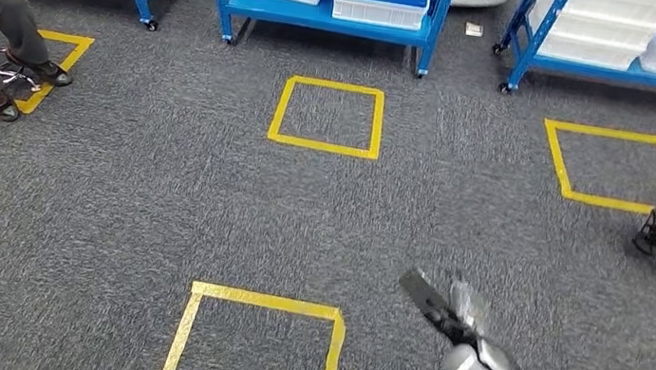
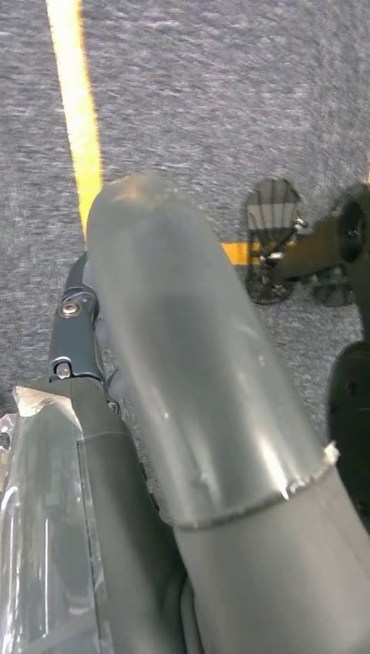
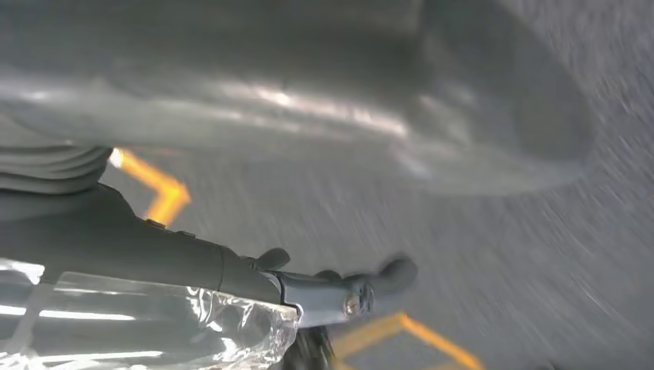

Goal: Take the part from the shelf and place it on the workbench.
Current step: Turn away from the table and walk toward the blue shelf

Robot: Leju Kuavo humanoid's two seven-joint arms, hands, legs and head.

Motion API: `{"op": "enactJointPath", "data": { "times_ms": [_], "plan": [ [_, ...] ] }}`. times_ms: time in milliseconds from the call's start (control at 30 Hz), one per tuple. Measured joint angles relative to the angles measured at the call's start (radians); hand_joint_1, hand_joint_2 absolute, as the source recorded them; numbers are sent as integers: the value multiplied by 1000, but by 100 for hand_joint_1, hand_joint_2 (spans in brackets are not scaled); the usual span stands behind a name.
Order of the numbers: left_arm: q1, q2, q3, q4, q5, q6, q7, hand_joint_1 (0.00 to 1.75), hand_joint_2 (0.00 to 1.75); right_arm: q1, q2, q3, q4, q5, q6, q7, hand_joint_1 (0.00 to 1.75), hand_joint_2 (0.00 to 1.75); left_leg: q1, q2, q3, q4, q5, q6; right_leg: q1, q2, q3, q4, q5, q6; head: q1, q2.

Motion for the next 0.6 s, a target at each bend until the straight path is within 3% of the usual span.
{"op": "enactJointPath", "data": {
  "times_ms": [67,133,167,233,267,333,367,500,600],
  "plan": [
    [-2,-2,1,0,-2,-1,-6,0,0,48,-5,-47,18,-21,6,-9,0,0,2,-18,1,-3,3,2,-9,33,-60,124,-51,1,2,0],
    [-2,-6,2,0,-4,-2,-9,0,0,97,-6,-86,33,-34,14,-13,0,0,3,-37,0,-2,2,1,-16,38,-104,207,-76,11,3,0],
    [-2,-8,2,0,-6,-3,-10,0,0,118,-6,-103,38,-39,16,-14,0,0,4,-45,0,-1,1,-1,-20,38,-100,193,-64,22,3,0],
    [-2,-12,5,0,-8,-3,-11,0,0,151,-2,-131,48,-48,20,-12,0,0,8,-56,-1,7,-5,-10,-32,39,-41,66,-11,47,3,0],
    [-2,-13,7,0,-8,-3,-12,0,0,163,1,-142,52,-51,24,-9,0,0,8,-60,-2,14,-10,-18,-34,42,-11,3,13,53,5,0],
    [-2,-13,12,0,-9,-2,-18,0,0,186,10,-162,61,-60,42,-2,0,0,5,-63,-4,25,-21,-32,-36,45,22,-59,34,46,6,0],
    [-2,-13,13,0,-9,-2,-22,0,0,200,15,-170,65,-65,52,2,0,0,4,-64,-5,27,-23,-30,-34,46,24,-58,35,38,6,0],
    [-2,-12,17,0,-8,-12,-56,0,0,267,44,-193,82,-47,92,26,0,0,5,-62,-1,24,-22,7,-32,49,27,-59,37,30,4,0],
    [-3,-10,18,0,-9,-21,-94,0,0,318,68,-194,97,9,111,73,0,0,5,-61,1,24,-23,11,-35,51,27,-60,35,28,4,0]
  ]
}}
